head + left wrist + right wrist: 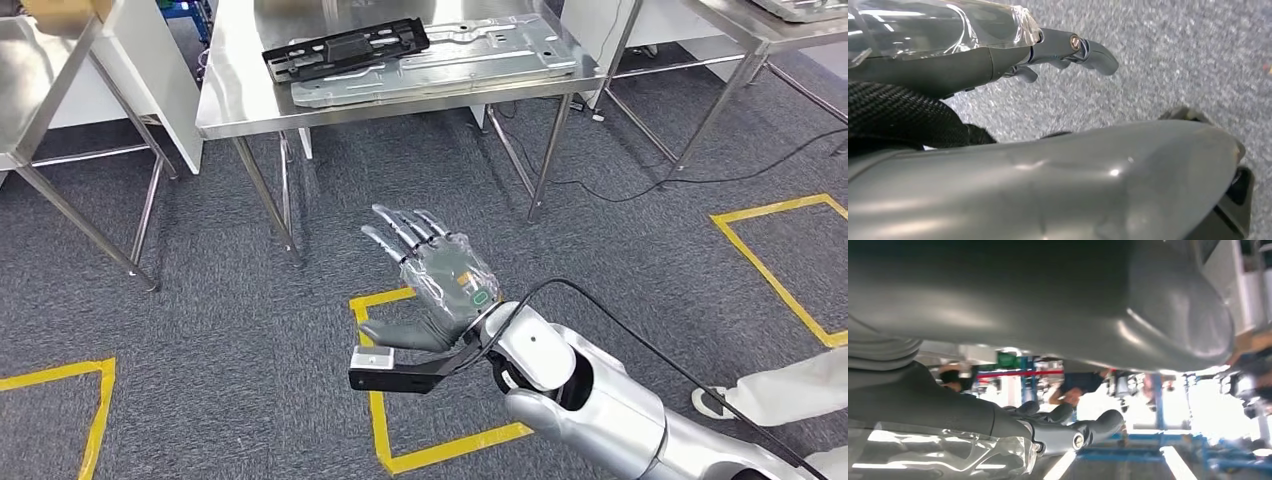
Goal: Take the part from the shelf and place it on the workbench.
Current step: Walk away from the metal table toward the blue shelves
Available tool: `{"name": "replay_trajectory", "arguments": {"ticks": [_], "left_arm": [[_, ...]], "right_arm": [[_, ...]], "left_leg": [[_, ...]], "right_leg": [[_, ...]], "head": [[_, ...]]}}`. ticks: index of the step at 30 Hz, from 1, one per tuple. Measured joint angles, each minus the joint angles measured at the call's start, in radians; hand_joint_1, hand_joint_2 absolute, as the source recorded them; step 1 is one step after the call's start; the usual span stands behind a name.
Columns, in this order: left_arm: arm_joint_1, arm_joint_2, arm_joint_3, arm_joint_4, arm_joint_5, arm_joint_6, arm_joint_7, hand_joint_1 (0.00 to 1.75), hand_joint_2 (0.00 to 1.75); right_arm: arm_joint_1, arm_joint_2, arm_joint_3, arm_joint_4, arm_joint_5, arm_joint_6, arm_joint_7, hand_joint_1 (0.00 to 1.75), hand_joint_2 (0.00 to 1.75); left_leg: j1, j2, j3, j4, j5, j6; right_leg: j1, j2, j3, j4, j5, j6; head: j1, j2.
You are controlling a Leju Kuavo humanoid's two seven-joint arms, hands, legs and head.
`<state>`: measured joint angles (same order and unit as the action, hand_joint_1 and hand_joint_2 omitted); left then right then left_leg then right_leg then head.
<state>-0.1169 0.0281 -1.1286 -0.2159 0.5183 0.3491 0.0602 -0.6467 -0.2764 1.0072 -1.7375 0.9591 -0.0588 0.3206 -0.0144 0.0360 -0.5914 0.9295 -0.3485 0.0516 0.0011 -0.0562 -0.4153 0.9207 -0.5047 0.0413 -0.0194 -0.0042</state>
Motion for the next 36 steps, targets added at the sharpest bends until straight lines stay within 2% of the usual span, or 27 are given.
{"name": "replay_trajectory", "arguments": {"ticks": [2,3,5,7,8,9,10,12,13,14,15,17,18,19,20,22,23,24,25,26,28,29,30,32,33,34,36], "left_arm": [[0.002,-0.001,0.0,0.0,0.004,0.007,-0.002,0.0,0.0],[0.003,-0.001,0.0,0.0,0.007,0.01,-0.004,0.0,0.0],[0.005,-0.001,0.0,0.0,0.012,0.014,-0.007,0.0,0.0],[0.006,-0.001,0.0,0.0,0.015,0.016,-0.009,0.0,0.0],[0.006,-0.001,0.0,0.0,0.016,0.017,-0.009,0.0,0.0],[0.006,-0.001,0.0,0.0,0.018,0.018,-0.008,0.0,0.0],[0.006,-0.001,0.0,0.0,0.02,0.019,-0.006,0.0,0.0],[0.006,-0.001,0.001,0.0,0.023,0.02,-0.002,0.0,0.0],[0.006,-0.001,0.001,0.001,0.025,0.021,0.0,0.0,0.0],[0.007,-0.001,0.002,0.001,0.026,0.021,0.001,0.0,0.0],[0.008,0.0,0.002,0.002,0.028,0.022,0.001,0.0,0.0],[0.009,-0.001,0.003,0.002,0.03,0.022,0.002,0.0,0.0],[0.008,-0.001,0.003,0.002,0.031,0.022,0.002,0.0,0.0],[0.008,-0.002,0.003,0.002,0.031,0.022,0.002,0.0,0.0],[0.008,-0.003,0.004,0.002,0.033,0.022,0.002,0.0,0.0],[0.01,-0.002,0.004,0.002,0.036,0.022,0.004,0.0,0.0],[0.012,-0.002,0.004,0.003,0.038,0.022,0.006,0.0,0.0],[0.013,-0.002,0.004,0.003,0.04,0.022,0.009,0.0,0.0],[0.013,-0.002,0.004,0.003,0.041,0.023,0.011,0.0,0.0],[0.013,-0.002,0.004,0.003,0.043,0.023,0.013,0.0,0.0],[0.013,-0.003,0.005,0.003,0.047,0.024,0.016,0.0,0.0],[0.013,-0.003,0.006,0.003,0.05,0.023,0.017,0.0,0.0],[0.014,-0.002,0.006,0.004,0.052,0.023,0.018,0.0,0.0],[0.014,-0.002,0.008,0.004,0.056,0.021,0.018,0.0,0.0],[0.014,-0.001,0.009,0.005,0.057,0.021,0.019,0.0,0.0],[0.013,-0.001,0.011,0.005,0.058,0.021,0.02,0.0,0.0],[0.011,-0.001,0.013,0.005,0.062,0.02,0.026,0.0,0.0]], "right_arm": [[0.001,-0.002,-0.004,0.0,-0.002,-0.004,-0.003,0.0,0.0],[0.002,-0.003,-0.005,0.0,-0.002,-0.005,-0.005,0.0,0.0],[0.003,-0.004,-0.006,0.0,-0.003,-0.006,-0.007,0.0,0.0],[0.003,-0.003,-0.006,0.0,-0.005,-0.007,-0.01,0.0,0.0],[0.003,-0.003,-0.006,0.001,-0.006,-0.008,-0.011,0.0,0.0],[0.003,-0.003,-0.006,0.001,-0.008,-0.01,-0.012,0.0,0.0],[0.003,-0.004,-0.007,0.001,-0.011,-0.013,-0.013,0.0,0.0],[0.001,-0.004,-0.01,0.001,-0.016,-0.019,-0.013,0.0,0.0],[-0.001,-0.004,-0.012,0.001,-0.019,-0.022,-0.013,0.0,0.0],[-0.004,-0.004,-0.014,0.001,-0.021,-0.025,-0.012,0.0,0.0],[-0.007,-0.004,-0.016,0.001,-0.023,-0.027,-0.012,0.0,0.0],[-0.012,-0.006,-0.019,0.001,-0.025,-0.029,-0.011,0.0,0.0],[-0.014,-0.007,-0.022,0.001,-0.025,-0.03,-0.01,0.0,0.0],[-0.016,-0.009,-0.024,0.001,-0.026,-0.031,-0.009,0.0,0.0],[-0.019,-0.01,-0.026,0.001,-0.027,-0.032,-0.006,0.0,0.0],[-0.023,-0.011,-0.028,0.001,-0.033,-0.035,-0.001,0.0,0.0],[-0.023,-0.011,-0.028,0.001,-0.036,-0.036,0.0,0.0,0.0],[-0.024,-0.012,-0.028,0.001,-0.041,-0.038,0.001,0.0,0.0],[-0.025,-0.014,-0.029,0.001,-0.044,-0.039,0.001,0.0,0.0],[-0.028,-0.016,-0.03,0.001,-0.048,-0.041,0.001,0.0,0.0],[-0.039,-0.018,-0.033,0.001,-0.055,-0.044,0.001,0.0,0.0],[-0.044,-0.018,-0.033,0.001,-0.059,-0.046,0.001,0.0,0.0],[-0.048,-0.018,-0.034,0.001,-0.063,-0.047,0.002,0.0,0.0],[-0.05,-0.02,-0.034,0.001,-0.069,-0.049,0.002,0.0,0.0],[-0.05,-0.02,-0.034,0.001,-0.071,-0.05,0.002,0.0,0.0],[-0.051,-0.021,-0.034,0.002,-0.073,-0.051,0.002,0.0,0.0],[-0.053,-0.021,-0.034,0.002,-0.076,-0.053,0.003,0.0,0.0]], "left_leg": [[0.003,0.01,-0.008,0.005,0.005,-0.013],[0.005,0.007,-0.019,0.021,-0.01,-0.02],[0.009,-0.012,-0.062,0.12,-0.08,-0.031],[0.011,-0.022,-0.119,0.268,-0.15,-0.036],[0.012,-0.024,-0.132,0.312,-0.162,-0.036],[0.012,-0.025,-0.124,0.315,-0.154,-0.035],[0.011,-0.029,-0.093,0.274,-0.13,-0.032],[0.011,-0.058,0.005,0.118,-0.074,-0.019],[0.01,-0.076,0.042,0.052,-0.058,-0.013],[0.009,-0.089,0.065,0.011,-0.052,-0.009],[0.008,-0.095,0.072,-0.005,-0.055,-0.005],[0.011,-0.082,0.069,-0.013,-0.052,0.002],[0.014,-0.075,0.069,-0.017,-0.05,0.006],[0.017,-0.067,0.069,-0.021,-0.046,0.011],[0.018,-0.057,0.069,-0.024,-0.044,0.014],[0.015,-0.036,0.065,-0.024,-0.043,0.017],[0.014,-0.026,0.064,-0.023,-0.043,0.017],[0.013,-0.015,0.063,-0.023,-0.043,0.017],[0.013,-0.005,0.063,-0.022,-0.043,0.017],[0.012,0.005,0.063,-0.02,-0.044,0.017],[0.006,0.022,0.063,-0.015,-0.046,0.012],[0.002,0.03,0.061,-0.013,-0.047,0.008],[-0.001,0.039,0.06,-0.011,-0.048,0.004],[-0.003,0.054,0.056,-0.008,-0.049,-0.006],[-0.001,0.048,0.051,0.001,-0.057,-0.011],[0.002,0.032,0.039,0.029,-0.076,-0.017],[0.008,-0.01,-0.015,0.155,-0.145,-0.028]], "right_leg": [[-0.001,0.013,-0.002,-0.021,0.001,-0.018],[-0.002,0.021,-0.009,-0.021,0.009,-0.026],[-0.004,0.035,-0.027,-0.021,0.027,-0.037],[-0.003,0.052,-0.049,-0.018,0.043,-0.04],[-0.002,0.062,-0.058,-0.017,0.049,-0.04],[0.0,0.071,-0.065,-0.015,0.054,-0.04],[0.001,0.081,-0.07,-0.014,0.058,-0.039],[0.003,0.099,-0.076,-0.013,0.063,-0.035],[0.003,0.106,-0.079,-0.013,0.066,-0.031],[0.002,0.113,-0.082,-0.013,0.07,-0.026],[0.001,0.119,-0.087,-0.012,0.073,-0.021],[-0.001,0.128,-0.095,-0.01,0.075,-0.011],[0.0,0.12,-0.103,0.003,0.066,-0.006],[0.001,0.107,-0.12,0.037,0.045,0.0],[0.001,0.09,-0.148,0.095,0.013,0.005],[-0.003,0.071,-0.223,0.248,-0.054,0.015],[-0.006,0.068,-0.249,0.302,-0.069,0.019],[-0.008,0.066,-0.257,0.316,-0.063,0.021],[-0.01,0.063,-0.242,0.286,-0.039,0.022],[-0.011,0.052,-0.207,0.218,-0.002,0.022],[-0.007,0.007,-0.13,0.066,0.06,0.016],[-0.004,-0.009,-0.11,0.021,0.075,0.01],[-0.002,-0.016,-0.105,0.002,0.078,0.004],[-0.003,0.005,-0.113,0.0,0.084,-0.011],[-0.005,0.016,-0.116,-0.001,0.089,-0.017],[-0.007,0.025,-0.118,-0.003,0.093,-0.024],[-0.009,0.044,-0.124,-0.003,0.1,-0.032]], "head": [[0.0,0.0],[0.0,0.0],[-0.001,0.0],[-0.002,0.0],[-0.002,0.0],[-0.002,0.0],[-0.002,0.0],[-0.002,0.0],[-0.002,0.0],[-0.002,0.0],[-0.002,0.0],[-0.002,0.0],[-0.001,0.0],[0.001,0.0],[0.002,0.0],[0.004,0.0],[0.004,0.0],[0.004,0.0],[0.004,0.0],[0.004,0.0],[0.005,0.0],[0.004,0.0],[0.004,0.0],[0.003,0.0],[0.003,0.0],[0.003,0.0],[0.002,0.0]]}}
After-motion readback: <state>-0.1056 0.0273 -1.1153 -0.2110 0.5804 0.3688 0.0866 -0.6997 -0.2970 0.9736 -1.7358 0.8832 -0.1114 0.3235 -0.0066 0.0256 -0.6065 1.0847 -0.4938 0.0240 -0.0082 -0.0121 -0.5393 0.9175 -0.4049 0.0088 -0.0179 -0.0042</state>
